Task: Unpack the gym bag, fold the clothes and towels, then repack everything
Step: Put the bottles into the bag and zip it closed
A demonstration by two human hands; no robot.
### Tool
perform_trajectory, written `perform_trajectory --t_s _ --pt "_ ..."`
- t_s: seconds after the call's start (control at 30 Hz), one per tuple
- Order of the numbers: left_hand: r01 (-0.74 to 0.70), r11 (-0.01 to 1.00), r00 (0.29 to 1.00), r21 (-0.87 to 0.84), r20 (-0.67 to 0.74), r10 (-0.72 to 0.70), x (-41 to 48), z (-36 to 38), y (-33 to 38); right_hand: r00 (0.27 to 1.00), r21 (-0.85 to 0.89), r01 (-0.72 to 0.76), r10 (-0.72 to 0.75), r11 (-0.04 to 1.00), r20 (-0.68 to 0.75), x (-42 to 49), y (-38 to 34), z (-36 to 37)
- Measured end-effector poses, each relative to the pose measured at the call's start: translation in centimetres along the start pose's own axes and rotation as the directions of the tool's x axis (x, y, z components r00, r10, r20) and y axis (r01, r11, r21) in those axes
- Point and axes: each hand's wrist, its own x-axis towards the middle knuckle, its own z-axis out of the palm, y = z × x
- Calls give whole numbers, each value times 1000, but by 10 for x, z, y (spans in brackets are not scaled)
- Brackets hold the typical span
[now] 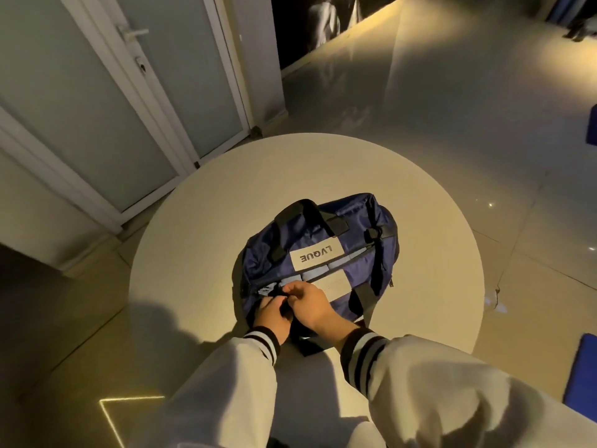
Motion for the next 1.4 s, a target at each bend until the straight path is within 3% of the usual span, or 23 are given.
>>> perform_trajectory --t_s 0.23,0.37,0.43,0.53,0.63,0.7,0.87,1.03,1.3,1.4 --pt "20 999 999 -31 -33 -21 4 -10 -34 994 -219 94 -104 971 -36 10 2 35" --pt "37 998 999 46 14 -37 2 -16 -44 996 -425 90 -82 901 37 15 -4 41" --pt "48 998 997 42 -68 -45 -1 -18 -46 998 -436 68 -61 897 30 18 -6 46" --pt "81 996 981 39 -179 -73 0 -21 -49 997 -349 46 -63 936 -39 20 -14 49" --pt "93 966 967 -239 -209 -145 4 -24 -38 999 -215 48 -49 975 2 27 -27 52" --pt "108 944 953 -311 -238 -187 5 -25 -37 999 -183 4 2 983 32 34 -33 56" --pt "81 973 970 -214 -210 -127 18 -28 -58 992 -214 -73 93 974 84 45 -37 64" --pt "129 917 962 -377 -176 -208 22 -38 -48 993 -251 -55 80 966 89 51 -35 80" --pt "109 908 955 -404 -210 -208 18 -43 -52 965 126 -259 262 958 -8 59 -29 87" --pt "89 916 967 -392 -185 -173 7 -38 -53 953 191 -281 297 940 -59 61 -31 90"
